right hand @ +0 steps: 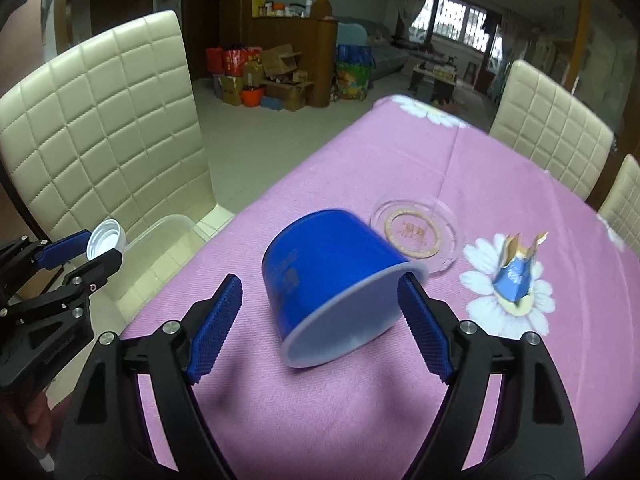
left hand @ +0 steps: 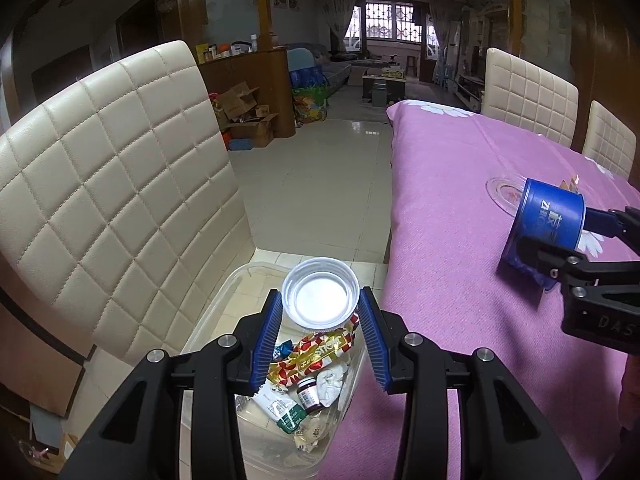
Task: Collect trash
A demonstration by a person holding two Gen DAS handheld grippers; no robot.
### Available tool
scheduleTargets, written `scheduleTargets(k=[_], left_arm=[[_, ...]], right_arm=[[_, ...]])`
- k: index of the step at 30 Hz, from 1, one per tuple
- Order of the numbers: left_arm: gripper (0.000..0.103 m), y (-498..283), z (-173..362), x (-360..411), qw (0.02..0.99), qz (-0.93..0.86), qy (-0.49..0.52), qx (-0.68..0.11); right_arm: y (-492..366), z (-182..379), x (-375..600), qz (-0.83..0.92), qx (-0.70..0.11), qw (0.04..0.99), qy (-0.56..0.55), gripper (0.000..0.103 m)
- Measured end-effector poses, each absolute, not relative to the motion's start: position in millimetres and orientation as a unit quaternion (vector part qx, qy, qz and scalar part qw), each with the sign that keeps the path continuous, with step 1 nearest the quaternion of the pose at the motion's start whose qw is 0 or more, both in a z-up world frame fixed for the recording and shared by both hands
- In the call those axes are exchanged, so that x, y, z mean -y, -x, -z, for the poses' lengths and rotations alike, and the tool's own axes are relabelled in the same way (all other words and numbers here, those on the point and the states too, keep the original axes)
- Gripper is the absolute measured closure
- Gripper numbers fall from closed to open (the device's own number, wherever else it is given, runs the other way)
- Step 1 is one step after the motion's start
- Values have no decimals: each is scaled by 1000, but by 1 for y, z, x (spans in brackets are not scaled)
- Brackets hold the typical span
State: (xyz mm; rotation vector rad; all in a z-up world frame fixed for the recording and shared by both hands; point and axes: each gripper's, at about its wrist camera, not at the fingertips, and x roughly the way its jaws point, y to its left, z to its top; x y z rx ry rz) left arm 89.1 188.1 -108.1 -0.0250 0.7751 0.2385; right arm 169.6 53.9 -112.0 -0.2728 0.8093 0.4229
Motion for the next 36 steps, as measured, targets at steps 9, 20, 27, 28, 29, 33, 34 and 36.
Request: scheduleTargets(k=[9, 20, 27, 28, 29, 33, 34, 36], left_arm=[[64, -100, 115, -183, 916, -109, 10, -387], [64, -92, 111, -181, 918, -114, 3, -380], [64, -78, 106, -196, 918, -132, 10, -374], [64, -76, 106, -198, 918, -135, 12, -373], [64, -74, 105, -200, 918, -137, 13, -372], [64, -67, 103, -211, 917, -151, 17, -369], [64, -65, 103, -213, 917, -154, 19, -368], [64, -62, 103, -218, 916, -160, 22, -367]], right_arm=[[-179, 138, -47, -207, -424, 874, 119, 90], [-147, 119, -69, -244, -377, 878, 162, 97], [-125, 111, -95, -282, -359, 870, 187, 97], [-122, 110, -99, -287, -356, 869, 190, 97], [-120, 110, -102, -290, -355, 868, 192, 97], [-109, 106, -116, -311, -346, 862, 203, 97], [-108, 105, -119, -317, -344, 860, 205, 97], [-103, 104, -127, -327, -343, 856, 209, 97]])
